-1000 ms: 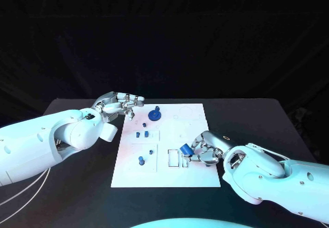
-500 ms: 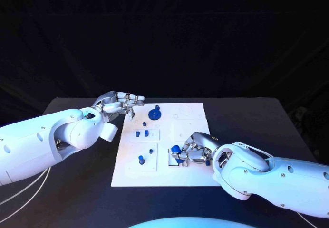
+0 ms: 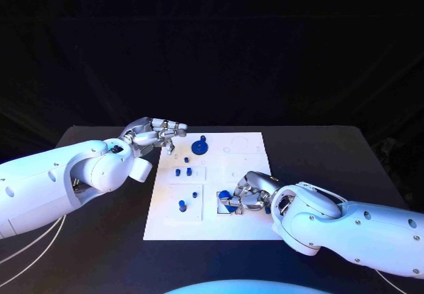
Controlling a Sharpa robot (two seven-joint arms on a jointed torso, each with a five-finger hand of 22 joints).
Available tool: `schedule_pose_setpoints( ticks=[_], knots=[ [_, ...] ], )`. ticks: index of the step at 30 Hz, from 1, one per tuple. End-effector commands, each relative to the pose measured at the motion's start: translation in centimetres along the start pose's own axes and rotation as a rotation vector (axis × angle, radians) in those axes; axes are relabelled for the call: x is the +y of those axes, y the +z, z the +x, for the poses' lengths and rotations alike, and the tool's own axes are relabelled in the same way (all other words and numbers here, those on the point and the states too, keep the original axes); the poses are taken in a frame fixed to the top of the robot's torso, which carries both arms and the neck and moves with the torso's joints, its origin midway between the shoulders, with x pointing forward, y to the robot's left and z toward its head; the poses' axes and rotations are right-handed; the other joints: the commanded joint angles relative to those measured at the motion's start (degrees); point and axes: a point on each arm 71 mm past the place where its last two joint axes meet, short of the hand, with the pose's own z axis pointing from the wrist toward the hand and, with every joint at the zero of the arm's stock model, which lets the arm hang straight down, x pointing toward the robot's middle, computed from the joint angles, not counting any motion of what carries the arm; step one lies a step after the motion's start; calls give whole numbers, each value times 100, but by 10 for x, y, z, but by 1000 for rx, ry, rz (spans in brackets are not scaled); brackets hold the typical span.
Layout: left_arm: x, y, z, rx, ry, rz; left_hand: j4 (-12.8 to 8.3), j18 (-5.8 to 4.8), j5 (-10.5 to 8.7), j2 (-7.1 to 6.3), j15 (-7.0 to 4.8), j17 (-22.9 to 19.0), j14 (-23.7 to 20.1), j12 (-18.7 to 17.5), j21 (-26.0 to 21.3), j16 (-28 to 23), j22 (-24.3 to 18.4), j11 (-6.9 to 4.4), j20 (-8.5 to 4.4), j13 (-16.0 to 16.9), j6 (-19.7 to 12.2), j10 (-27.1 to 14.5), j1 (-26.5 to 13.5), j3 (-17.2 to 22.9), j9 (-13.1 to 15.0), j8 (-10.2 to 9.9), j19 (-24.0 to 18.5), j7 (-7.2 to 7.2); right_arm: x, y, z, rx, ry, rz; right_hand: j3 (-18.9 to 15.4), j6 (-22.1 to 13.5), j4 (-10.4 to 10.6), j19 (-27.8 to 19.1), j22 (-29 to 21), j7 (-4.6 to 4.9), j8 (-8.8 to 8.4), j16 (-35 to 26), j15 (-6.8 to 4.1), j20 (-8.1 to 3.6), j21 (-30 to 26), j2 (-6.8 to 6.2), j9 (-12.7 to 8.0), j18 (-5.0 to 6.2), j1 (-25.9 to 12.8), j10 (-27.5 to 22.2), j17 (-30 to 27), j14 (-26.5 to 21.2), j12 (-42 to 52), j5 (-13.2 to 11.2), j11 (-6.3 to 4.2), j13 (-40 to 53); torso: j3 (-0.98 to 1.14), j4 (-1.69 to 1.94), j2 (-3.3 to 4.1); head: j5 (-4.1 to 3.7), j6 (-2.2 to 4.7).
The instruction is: Assemble the parts on the task board
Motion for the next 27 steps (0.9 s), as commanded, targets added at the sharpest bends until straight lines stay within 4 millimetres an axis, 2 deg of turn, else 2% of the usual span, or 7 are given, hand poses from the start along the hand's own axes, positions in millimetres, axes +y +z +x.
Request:
schedule_pose_setpoints(
  ticks=[1, 7, 11, 15, 19, 22, 27],
  knots=[
    [-1, 0, 2, 18, 0, 5, -18, 71, 21, 36, -10, -5, -32, 33, -35, 2, -5, 12, -3, -3, -44, -39, -29, -18, -5, 23, 1, 7, 0, 2, 1, 12, -11, 9, -40, 21, 5, 587, 1509, 2, 2, 19, -39, -32, 25, 14, 5, -81, 5, 336, 1164, 524, -28, 37, -40, 1197, 0, -4, -1, 4, 0],
    [-1, 0, 2, 19, 0, 4, -18, 71, 21, 36, -10, -5, -32, 33, -35, 2, -5, 12, -3, -3, -44, -39, -29, -18, -5, 23, 1, 7, 2, 3, 3, 12, -14, -3, -400, -51, 37, 587, 1509, 15, 13, -3, -35, -39, 25, -24, 111, -81, -440, 288, 1128, 515, -117, -809, -31, 1146, 2, 3, -1, 3, 5],
    [-1, 0, 2, 17, 0, 3, -18, 71, 21, 36, -10, -5, -32, 33, -35, 2, -5, 12, -3, -3, -44, -39, -29, -18, -5, 23, 1, 7, 5, 3, 2, -7, -26, -28, -458, -92, 64, 587, 1509, 32, 14, -12, -20, -25, 25, -315, 174, -81, -1007, 260, 1117, 512, -168, -605, -23, 1121, -2, 1, -3, 9, 7],
    [-1, -1, 1, 17, 0, 1, -18, 71, 21, 36, -10, -5, -32, 33, -35, 2, -5, 12, -3, -3, -44, -39, -29, -18, -5, 23, 1, 7, 6, 1, 2, -24, -36, -41, -182, -110, 66, 587, 1509, 31, 24, -17, -19, -20, 25, -551, 230, -81, -1360, 246, 1112, 511, -198, -657, -17, 1108, -3, -2, -3, 15, 4],
    [-1, -1, 1, 24, -1, 0, -22, 73, 22, 38, -9, -9, -36, 36, -49, 2, -18, 15, -1, -4, -53, -48, -29, -17, -9, 22, -4, 10, 7, -1, 1, -42, -42, -52, -69, -102, 57, 587, 1509, 25, 35, -17, -22, -21, 25, -469, 257, -81, -1404, 251, 1115, 511, -193, -654, -18, 1115, 1, 0, -5, 7, 7],
    [-1, -1, 1, 24, -1, 0, -24, 75, 23, 43, -8, -11, -39, 38, -58, 2, -27, 16, -1, -4, -57, -53, -28, -15, -11, 21, -8, 11, 6, -5, 0, -55, -40, -65, 66, -57, 2, 587, 1509, -3, 81, -13, -41, -35, 25, -264, 319, -81, -1041, 275, 1123, 514, -163, -273, -42, 1140, 1, 3, -9, 4, -2],
    [-1, -1, 1, 19, 0, 1, -28, 74, 25, 56, -7, -14, -41, 42, -58, 3, -25, 16, 0, -4, -59, -57, -21, -6, -13, 24, -6, 11, 5, -11, -1, -65, -34, -88, 143, -24, -157, 587, 1509, -43, 147, -8, -73, -64, 25, -178, 402, -81, -427, 306, 1136, 517, -121, 255, -78, 1174, 3, 4, -2, 11, 8]
  ],
)
